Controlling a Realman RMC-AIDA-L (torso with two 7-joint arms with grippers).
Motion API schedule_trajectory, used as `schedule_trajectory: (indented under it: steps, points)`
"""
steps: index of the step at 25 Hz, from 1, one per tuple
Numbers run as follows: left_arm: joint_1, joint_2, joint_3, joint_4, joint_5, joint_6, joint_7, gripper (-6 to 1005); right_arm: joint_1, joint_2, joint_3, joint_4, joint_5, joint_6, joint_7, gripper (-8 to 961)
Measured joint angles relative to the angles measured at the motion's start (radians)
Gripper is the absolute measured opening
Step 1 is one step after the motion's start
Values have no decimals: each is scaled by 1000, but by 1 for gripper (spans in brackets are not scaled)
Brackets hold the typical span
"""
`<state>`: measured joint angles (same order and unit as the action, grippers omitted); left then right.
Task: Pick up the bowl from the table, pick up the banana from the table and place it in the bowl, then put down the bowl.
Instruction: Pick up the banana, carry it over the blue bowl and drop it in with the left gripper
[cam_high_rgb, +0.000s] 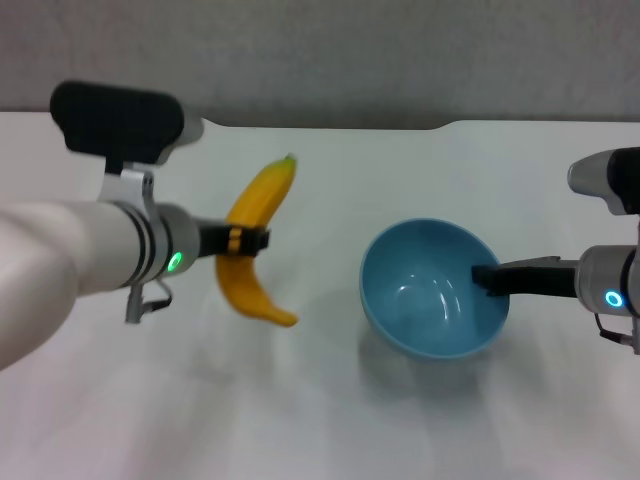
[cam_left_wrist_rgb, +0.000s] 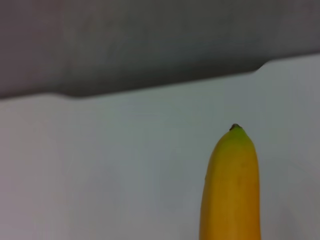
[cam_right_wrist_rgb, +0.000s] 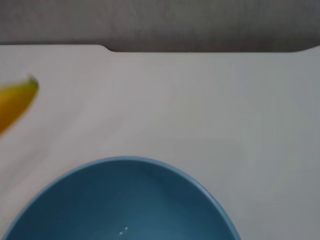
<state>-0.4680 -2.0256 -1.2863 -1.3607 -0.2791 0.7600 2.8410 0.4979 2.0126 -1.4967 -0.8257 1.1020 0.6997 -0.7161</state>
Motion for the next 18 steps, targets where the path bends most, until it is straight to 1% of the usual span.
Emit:
schedule_trajectory:
  steps: [4,6,7,11,18]
  points:
    - [17,-3,7,-92,-20,10,0,502,51,1,-2,64,8,-10,0,43]
    - [19,-3,20,-130,-47,10,0,502,70,3,-7,79,10,-11,0,43]
    - [15,-3,31,-149,-86,1,0,502,77,4,-8,81,11,-10,1,44]
    - [14,-4,55,-157,-133,-48,0,501,107,6,-21,85,36,-2,5,45]
    - [18,-6,99,-132,-155,-145,0,529,153,6,-124,86,116,0,7,46]
